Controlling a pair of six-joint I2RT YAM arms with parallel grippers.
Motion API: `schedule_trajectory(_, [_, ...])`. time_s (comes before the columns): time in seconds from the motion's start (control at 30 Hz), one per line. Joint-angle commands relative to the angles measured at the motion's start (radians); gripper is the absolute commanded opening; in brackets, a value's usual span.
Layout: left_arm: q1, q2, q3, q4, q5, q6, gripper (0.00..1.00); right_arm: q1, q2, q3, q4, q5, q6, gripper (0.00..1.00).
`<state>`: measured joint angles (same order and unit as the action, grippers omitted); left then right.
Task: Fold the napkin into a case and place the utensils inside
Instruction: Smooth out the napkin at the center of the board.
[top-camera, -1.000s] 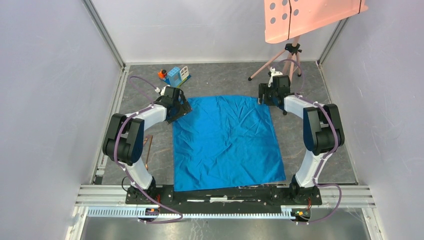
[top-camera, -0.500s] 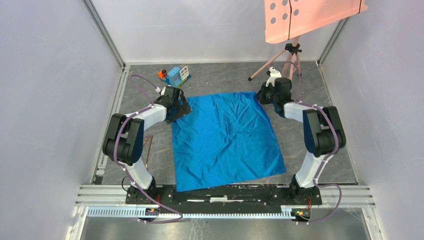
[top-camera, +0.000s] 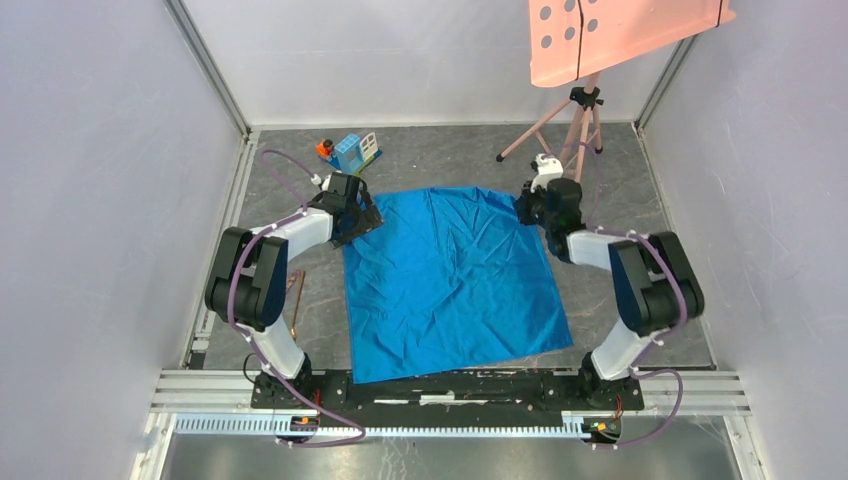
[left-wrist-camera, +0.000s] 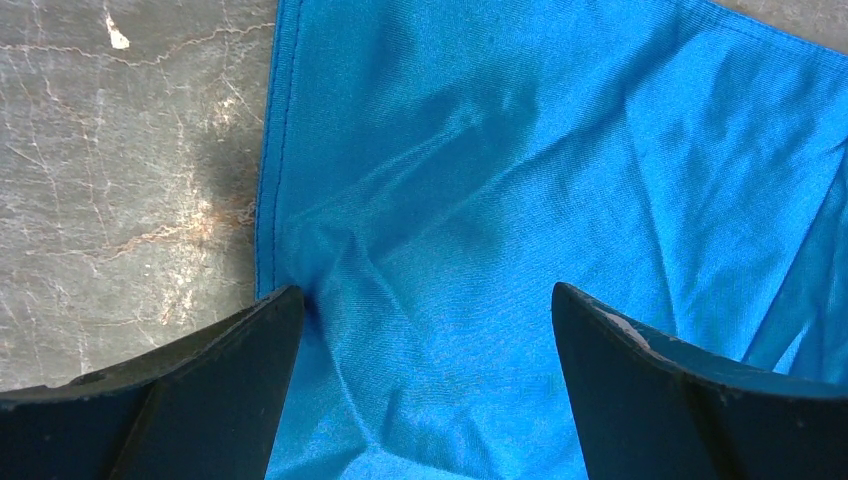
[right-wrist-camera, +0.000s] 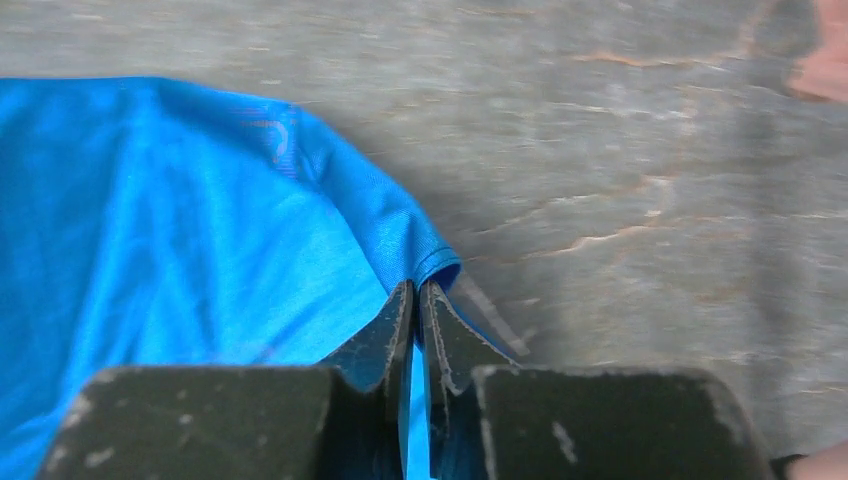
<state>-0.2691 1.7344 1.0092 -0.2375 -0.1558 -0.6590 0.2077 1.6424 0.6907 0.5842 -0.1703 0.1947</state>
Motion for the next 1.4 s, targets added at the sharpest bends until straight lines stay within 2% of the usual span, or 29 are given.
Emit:
schedule_trajectory(0.0, [0.008, -0.04, 0.039, -0.018, -0.003, 0.034, 1.0, 0.012, 0.053, 0.223, -0.312, 0.337, -0.041, 0.19])
schedule_trajectory(0.07, [0.008, -0.047, 0.037, -0.017, -0.004, 0.032, 1.0, 0.028, 0.012, 0.2, -0.31, 0.31, -0.048, 0.45])
schedule_trajectory(0.1, [0.009, -0.051, 0.038, -0.015, -0.001, 0.033, 1.0, 0.029, 0.008, 0.215, -0.34, 0.288, -0.051, 0.51])
schedule_trajectory(0.2, [0.007, -0.051, 0.05, -0.016, 0.021, 0.036, 1.0, 0.043, 0.012, 0.269, -0.407, 0.348, -0.076, 0.65])
schedule_trajectory(0.27, [0.007, -0.05, 0.055, -0.019, 0.038, 0.036, 1.0, 0.042, 0.027, 0.273, -0.379, 0.347, -0.081, 0.74])
schedule_trajectory(0.47, [0.007, -0.048, 0.058, -0.014, 0.084, 0.031, 1.0, 0.04, 0.205, 0.461, -0.463, 0.325, -0.011, 0.82])
schedule_trajectory(0.63, [0.007, -0.054, 0.046, -0.015, 0.092, 0.035, 1.0, 0.037, 0.324, 0.572, -0.545, 0.341, 0.136, 0.82])
schedule_trajectory(0.73, [0.007, -0.061, 0.042, -0.014, 0.094, 0.036, 1.0, 0.04, 0.355, 0.575, -0.549, 0.381, 0.21, 0.82])
schedule_trajectory(0.83, [0.006, -0.062, 0.036, -0.014, 0.096, 0.036, 1.0, 0.04, 0.388, 0.578, -0.517, 0.393, 0.222, 0.78])
schedule_trajectory(0.93, [0.007, -0.063, 0.021, -0.01, 0.104, 0.033, 1.0, 0.041, 0.409, 0.58, -0.465, 0.341, 0.188, 0.67])
schedule_trajectory(1.03, [0.007, -0.068, 0.006, 0.001, 0.105, 0.032, 1.0, 0.049, 0.359, 0.528, -0.338, 0.212, 0.114, 0.39])
schedule_trajectory(1.1, [0.008, -0.066, 0.003, 0.002, 0.103, 0.038, 1.0, 0.056, 0.264, 0.419, -0.197, 0.109, 0.03, 0.21])
schedule_trajectory(1.17, [0.007, -0.066, 0.002, 0.001, 0.1, 0.04, 1.0, 0.074, 0.119, 0.274, -0.018, -0.006, -0.066, 0.08])
schedule_trajectory(1.27, [0.007, -0.071, -0.002, -0.003, 0.096, 0.048, 1.0, 0.153, -0.105, 0.056, 0.069, -0.046, -0.182, 0.02])
schedule_trajectory(1.37, [0.008, -0.081, -0.011, -0.001, 0.092, 0.053, 1.0, 0.244, -0.234, -0.102, 0.061, -0.123, -0.083, 0.09])
